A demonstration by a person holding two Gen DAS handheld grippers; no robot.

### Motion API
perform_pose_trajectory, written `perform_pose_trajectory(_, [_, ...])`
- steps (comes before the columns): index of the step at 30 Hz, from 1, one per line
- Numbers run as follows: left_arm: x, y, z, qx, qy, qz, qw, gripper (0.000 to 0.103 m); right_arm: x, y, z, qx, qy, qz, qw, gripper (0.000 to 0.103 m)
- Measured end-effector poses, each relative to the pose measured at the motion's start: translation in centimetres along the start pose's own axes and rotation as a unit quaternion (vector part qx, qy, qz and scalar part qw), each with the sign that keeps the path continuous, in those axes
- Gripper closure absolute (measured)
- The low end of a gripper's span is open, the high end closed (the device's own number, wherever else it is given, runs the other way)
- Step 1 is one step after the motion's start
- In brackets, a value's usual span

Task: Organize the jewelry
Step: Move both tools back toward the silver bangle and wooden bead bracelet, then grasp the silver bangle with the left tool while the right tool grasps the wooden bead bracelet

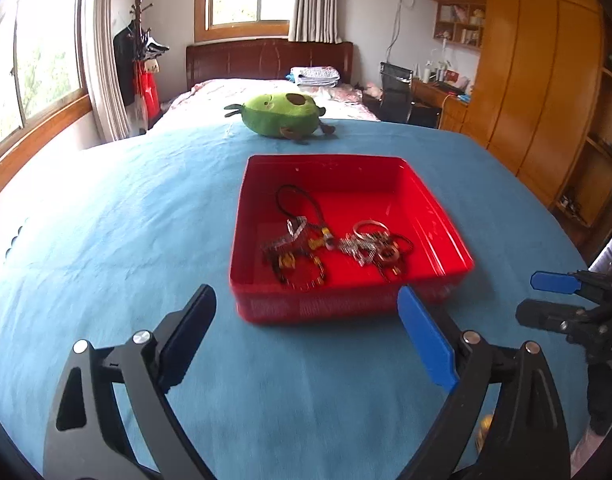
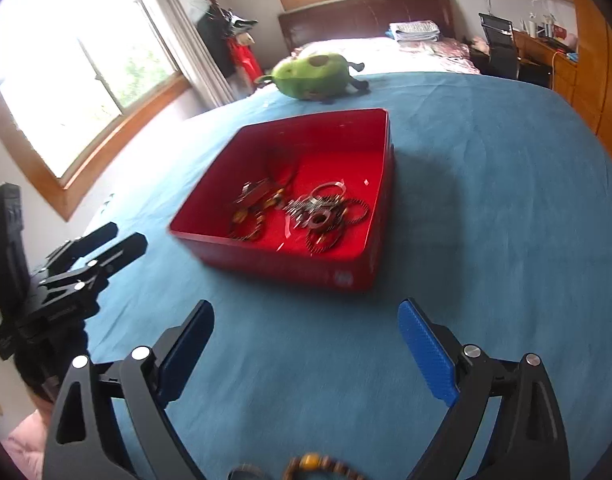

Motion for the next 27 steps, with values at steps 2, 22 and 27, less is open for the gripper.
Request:
perform_pose_trajectory(2, [1.5,-1.1,0.7,0.004,0.007,-0.004,1.0,0.009,1.4,-1.1,0.2,-0.004,0.005,0.005,1.0,0.009])
perform_pose_trajectory(22, [15.3,-3.4,9.8,0.1,0.073,-0.127,0.9841,0.027,12.4,-2.5,3.5,0.045,0.061,-0.05,0.996,0.056])
perform_pose_trajectory(27, [16.7,-2.3,11.5,0.128,0.071,-0.155,0.977,0.034,13.4,-1.0,4.1,0.048,0.058,-0.082,0.994,0.066])
Point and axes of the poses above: each gripper's, at about its wrist camera, not at the fingertips, and y roughly the way its jaws point, z to its right, x to its underside, the point moved 4 cm from there along y, roughly the way its jaws point, and after that the axes turned 6 degrees about x, right-handed, at the moved point
